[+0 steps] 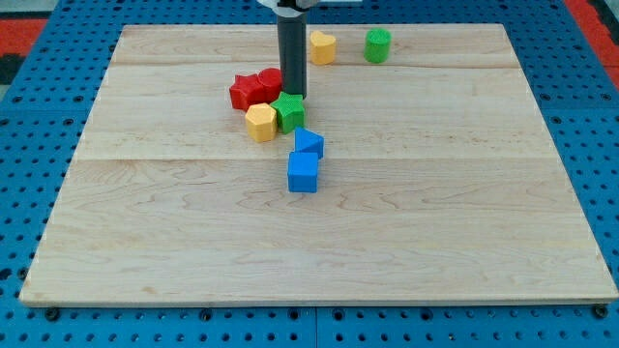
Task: Slide the red circle slightly up
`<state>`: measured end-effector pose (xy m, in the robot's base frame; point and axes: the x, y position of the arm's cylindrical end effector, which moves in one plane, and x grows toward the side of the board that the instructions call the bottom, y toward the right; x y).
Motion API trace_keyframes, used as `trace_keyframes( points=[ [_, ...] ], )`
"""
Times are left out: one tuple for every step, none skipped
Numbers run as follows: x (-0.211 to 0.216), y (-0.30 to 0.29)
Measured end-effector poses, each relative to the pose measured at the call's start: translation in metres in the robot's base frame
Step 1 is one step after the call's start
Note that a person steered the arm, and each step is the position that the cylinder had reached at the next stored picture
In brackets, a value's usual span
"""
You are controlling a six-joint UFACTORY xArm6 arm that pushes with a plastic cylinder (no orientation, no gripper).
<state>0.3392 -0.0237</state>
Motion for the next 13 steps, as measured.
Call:
trace_keyframes(
  points=[
    [-0.028,0.013],
    [-0.060,0.037],
    [-0.040,-0.020],
    [-0.011,-0.048],
    [-0.010,-0.050],
    [-0.041,-0.058],
    [-0.034,-0.128],
    [0.009,-0.161],
    [0.040,-0.134],
    [0.051,-0.115],
    [0.052,-0.088],
    [0.052,-0.086],
    [0.052,-0.078]
  ],
)
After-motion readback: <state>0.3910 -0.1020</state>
